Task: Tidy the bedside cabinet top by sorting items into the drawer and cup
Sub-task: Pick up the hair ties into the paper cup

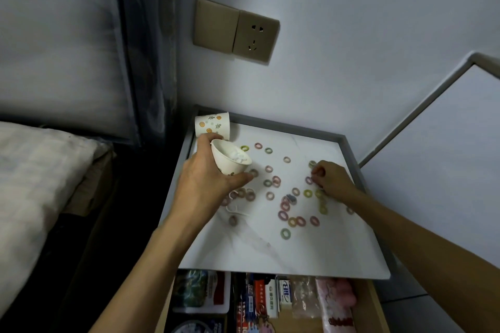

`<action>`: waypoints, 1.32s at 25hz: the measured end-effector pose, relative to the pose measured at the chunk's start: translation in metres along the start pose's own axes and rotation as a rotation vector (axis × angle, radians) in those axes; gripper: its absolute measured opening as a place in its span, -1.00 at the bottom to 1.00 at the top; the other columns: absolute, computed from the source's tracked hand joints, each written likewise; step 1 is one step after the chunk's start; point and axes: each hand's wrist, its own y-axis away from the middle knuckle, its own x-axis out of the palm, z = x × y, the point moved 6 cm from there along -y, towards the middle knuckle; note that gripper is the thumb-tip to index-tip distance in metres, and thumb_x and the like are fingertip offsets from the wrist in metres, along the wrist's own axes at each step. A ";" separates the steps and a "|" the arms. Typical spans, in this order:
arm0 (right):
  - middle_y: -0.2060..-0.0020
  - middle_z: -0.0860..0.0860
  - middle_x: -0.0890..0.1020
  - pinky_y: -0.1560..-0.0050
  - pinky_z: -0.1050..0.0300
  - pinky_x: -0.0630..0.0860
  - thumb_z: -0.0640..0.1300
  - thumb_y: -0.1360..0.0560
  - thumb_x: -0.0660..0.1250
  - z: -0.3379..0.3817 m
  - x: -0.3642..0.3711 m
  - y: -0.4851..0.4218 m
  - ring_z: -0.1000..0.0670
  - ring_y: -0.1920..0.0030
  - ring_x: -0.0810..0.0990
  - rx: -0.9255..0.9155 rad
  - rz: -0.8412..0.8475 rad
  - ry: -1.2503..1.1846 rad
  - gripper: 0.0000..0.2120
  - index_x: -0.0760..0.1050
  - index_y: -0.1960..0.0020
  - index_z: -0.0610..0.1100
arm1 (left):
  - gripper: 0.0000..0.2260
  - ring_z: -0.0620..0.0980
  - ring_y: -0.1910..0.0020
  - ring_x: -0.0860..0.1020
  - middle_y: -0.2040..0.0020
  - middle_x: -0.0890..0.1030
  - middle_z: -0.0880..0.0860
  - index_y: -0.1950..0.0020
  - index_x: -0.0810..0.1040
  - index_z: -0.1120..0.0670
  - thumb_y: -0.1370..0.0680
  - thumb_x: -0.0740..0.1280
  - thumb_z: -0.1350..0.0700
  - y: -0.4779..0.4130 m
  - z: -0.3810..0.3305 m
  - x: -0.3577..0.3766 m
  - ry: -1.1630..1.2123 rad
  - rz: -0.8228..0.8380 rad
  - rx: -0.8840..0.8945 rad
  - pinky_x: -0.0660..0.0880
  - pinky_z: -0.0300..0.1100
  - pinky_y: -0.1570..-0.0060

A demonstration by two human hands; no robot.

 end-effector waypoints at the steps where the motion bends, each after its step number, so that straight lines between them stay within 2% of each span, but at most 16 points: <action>1: 0.00 -0.13 0.57 0.07 0.19 0.40 -0.26 -0.53 0.35 0.010 -0.001 0.003 -0.01 0.07 0.50 -0.034 -0.026 0.025 -0.89 0.56 -0.05 -0.22 | -0.32 -0.20 0.18 0.58 0.01 0.59 -0.07 -0.25 0.38 -0.06 -0.23 0.63 0.02 -0.001 0.000 -0.004 0.008 -0.012 -0.002 0.47 -0.43 0.35; 3: 0.00 -0.05 0.55 0.03 0.20 0.46 -0.25 -0.53 0.36 0.042 -0.004 0.013 0.04 0.04 0.52 -0.158 -0.100 0.019 -0.86 0.56 -0.08 -0.17 | -0.31 -0.15 0.12 0.58 -0.01 0.60 -0.07 -0.27 0.38 -0.06 -0.24 0.63 0.00 -0.002 0.002 -0.009 -0.004 -0.024 0.000 0.49 -0.36 0.23; 4: 0.01 0.00 0.56 0.02 0.22 0.49 -0.23 -0.52 0.37 0.064 -0.001 0.022 0.08 0.06 0.53 -0.252 -0.095 -0.026 -0.87 0.58 -0.07 -0.14 | -0.31 -0.08 0.08 0.58 -0.02 0.60 -0.06 -0.28 0.38 -0.07 -0.23 0.63 -0.01 -0.002 0.002 -0.011 -0.008 -0.029 -0.001 0.52 -0.24 0.15; 6: 0.04 0.04 0.60 0.08 0.30 0.50 -0.14 -0.50 0.42 0.108 0.018 0.042 0.19 0.13 0.53 -0.416 0.031 -0.086 -0.86 0.61 -0.06 -0.09 | -0.31 -0.05 0.05 0.58 -0.02 0.60 -0.06 -0.26 0.38 -0.09 -0.23 0.62 -0.02 -0.003 0.003 -0.015 -0.007 -0.043 -0.001 0.55 -0.12 0.09; 9: 0.06 0.03 0.63 0.21 0.35 0.42 -0.02 -0.45 0.46 0.148 0.055 0.058 0.13 0.15 0.55 -0.438 0.126 -0.040 -0.75 0.61 -0.09 -0.09 | -0.33 -0.22 0.10 0.56 0.02 0.58 -0.14 -0.24 0.38 -0.11 -0.23 0.63 -0.05 -0.004 0.004 -0.024 -0.001 -0.071 0.008 0.51 -0.31 0.20; 11: 0.08 -0.03 0.66 0.15 0.14 0.55 -0.04 -0.46 0.44 0.157 0.065 0.056 -0.01 0.12 0.63 -0.354 0.103 -0.007 -0.79 0.60 -0.05 -0.11 | -0.33 -0.32 0.13 0.54 0.05 0.56 -0.20 -0.22 0.37 -0.13 -0.22 0.63 -0.07 -0.004 0.004 -0.031 0.009 -0.089 0.008 0.46 -0.45 0.29; 13: 0.08 -0.06 0.67 0.05 -0.03 0.58 -0.06 -0.49 0.40 0.159 0.070 0.053 -0.10 0.07 0.64 -0.321 0.082 0.060 -0.83 0.58 -0.03 -0.12 | -0.34 -0.33 0.14 0.53 0.07 0.55 -0.23 -0.20 0.37 -0.16 -0.22 0.63 -0.07 -0.004 0.004 -0.037 0.014 -0.102 0.013 0.44 -0.50 0.30; 16: 0.12 0.00 0.65 0.06 0.02 0.56 -0.11 -0.47 0.42 0.158 0.070 0.049 -0.05 0.11 0.62 -0.320 0.122 -0.009 -0.79 0.52 -0.09 -0.07 | -0.35 -0.33 0.15 0.53 0.09 0.54 -0.24 -0.17 0.34 -0.18 -0.22 0.62 -0.08 -0.003 0.004 -0.044 0.005 -0.112 0.023 0.42 -0.53 0.31; 18: 0.17 0.07 0.57 0.12 0.10 0.51 -0.14 -0.45 0.44 0.162 0.067 0.050 0.02 0.14 0.57 -0.409 0.168 -0.037 -0.72 0.50 -0.13 0.00 | -0.36 -0.34 0.16 0.53 0.09 0.53 -0.25 -0.16 0.34 -0.17 -0.22 0.63 -0.07 -0.004 0.004 -0.047 0.003 -0.112 0.029 0.41 -0.54 0.32; 19: 0.17 0.08 0.51 0.12 0.11 0.49 -0.15 -0.45 0.44 0.166 0.066 0.050 0.03 0.13 0.55 -0.489 0.177 0.023 -0.73 0.52 -0.12 0.02 | -0.35 -0.34 0.16 0.53 0.09 0.52 -0.26 -0.17 0.34 -0.16 -0.23 0.63 -0.06 -0.004 0.004 -0.047 0.003 -0.112 0.034 0.41 -0.54 0.32; 22: 0.14 0.08 0.41 0.05 0.06 0.49 -0.11 -0.46 0.43 0.179 0.067 0.049 0.01 0.07 0.50 -0.632 0.215 0.207 -0.88 0.59 0.00 -0.03 | -0.35 -0.31 0.15 0.51 0.10 0.49 -0.27 -0.19 0.34 -0.14 -0.24 0.62 -0.06 -0.003 0.002 -0.049 -0.018 -0.114 0.054 0.43 -0.52 0.32; 25: 0.12 0.06 0.45 0.07 0.13 0.45 -0.11 -0.46 0.44 0.182 0.066 0.046 -0.01 0.05 0.51 -0.632 0.217 0.231 -0.90 0.59 0.05 -0.08 | -0.36 -0.34 0.16 0.50 0.11 0.49 -0.28 -0.18 0.33 -0.15 -0.24 0.62 -0.07 -0.002 0.001 -0.051 -0.025 -0.126 0.061 0.42 -0.52 0.31; 28: 0.18 0.01 0.60 0.11 0.10 0.48 -0.14 -0.44 0.46 0.173 0.053 0.038 -0.05 0.09 0.59 -0.501 0.152 0.124 -0.92 0.58 0.09 -0.10 | -0.36 -0.32 0.14 0.51 0.11 0.51 -0.26 -0.18 0.34 -0.15 -0.23 0.62 -0.08 -0.002 0.003 -0.052 -0.026 -0.131 0.049 0.41 -0.47 0.30; 33: 0.08 -0.09 0.69 0.08 0.11 0.54 -0.14 -0.46 0.44 0.163 0.063 0.039 -0.09 0.06 0.63 -0.318 0.189 0.149 -0.83 0.63 -0.04 -0.13 | -0.35 -0.31 0.13 0.51 0.11 0.50 -0.26 -0.19 0.34 -0.14 -0.24 0.62 -0.07 -0.003 0.002 -0.051 -0.030 -0.124 0.053 0.41 -0.52 0.31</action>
